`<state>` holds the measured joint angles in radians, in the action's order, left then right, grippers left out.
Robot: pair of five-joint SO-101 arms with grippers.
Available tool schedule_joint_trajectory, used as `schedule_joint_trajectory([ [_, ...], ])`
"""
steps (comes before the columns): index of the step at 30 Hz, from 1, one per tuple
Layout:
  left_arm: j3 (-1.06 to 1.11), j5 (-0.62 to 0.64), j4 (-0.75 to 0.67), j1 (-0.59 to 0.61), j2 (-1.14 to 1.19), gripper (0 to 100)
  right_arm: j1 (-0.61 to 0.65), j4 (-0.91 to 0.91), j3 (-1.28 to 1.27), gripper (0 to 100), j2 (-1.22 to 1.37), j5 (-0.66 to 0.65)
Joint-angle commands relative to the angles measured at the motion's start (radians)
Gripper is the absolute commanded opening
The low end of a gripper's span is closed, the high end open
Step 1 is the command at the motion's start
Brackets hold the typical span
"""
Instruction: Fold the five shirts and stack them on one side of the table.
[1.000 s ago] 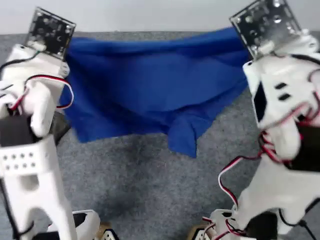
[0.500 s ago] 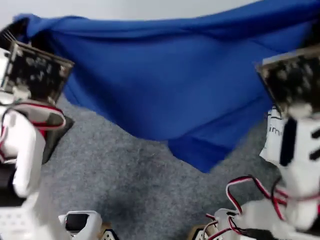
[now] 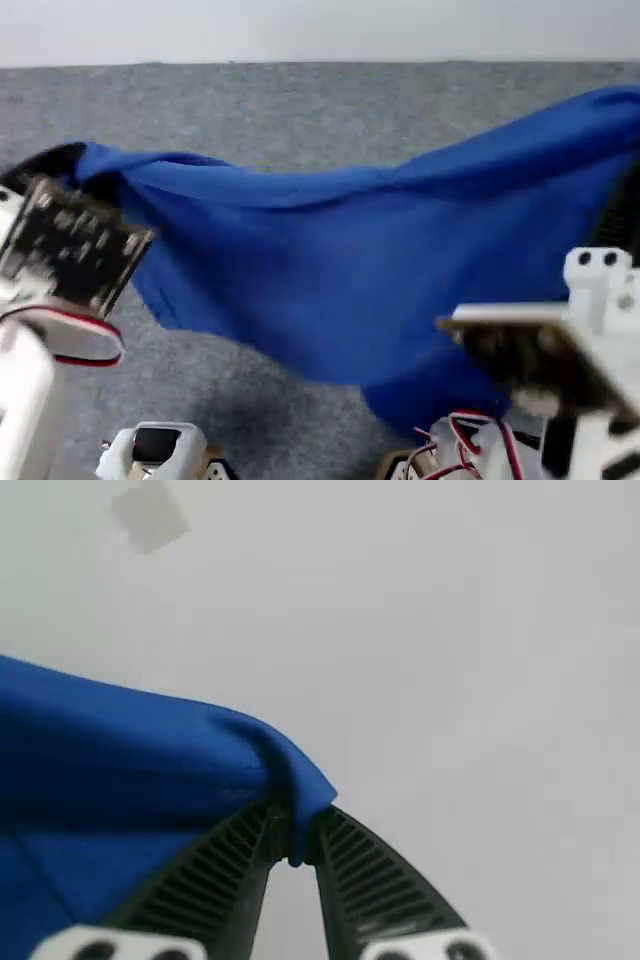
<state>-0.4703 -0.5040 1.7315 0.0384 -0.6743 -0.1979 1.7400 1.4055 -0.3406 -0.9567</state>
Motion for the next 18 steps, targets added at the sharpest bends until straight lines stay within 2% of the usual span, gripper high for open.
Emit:
schedule_joint_trajectory([
  [1,0.174,-0.012,0.011,-0.002,0.011,1,-0.004,0.007,-0.176,1.0,0.054,0.017],
  [5,0.469,-0.012,-0.164,0.005,0.009,1,0.044,-0.058,-0.385,1.0,0.12,0.072],
  [9,0.762,-0.021,-0.48,0.003,0.012,1,0.071,-0.219,-0.563,1.0,0.206,0.115],
  [12,0.943,-0.081,-0.741,0.005,0.057,1,0.074,-0.366,-0.652,1.0,0.283,0.135],
  [16,0.995,-0.098,-1.0,0.041,0.242,1,0.076,-0.526,-0.712,1.0,0.392,0.149],
  [18,0.947,-0.101,-1.073,0.057,0.368,1,0.076,-0.585,-0.72,1.0,0.452,0.149],
])
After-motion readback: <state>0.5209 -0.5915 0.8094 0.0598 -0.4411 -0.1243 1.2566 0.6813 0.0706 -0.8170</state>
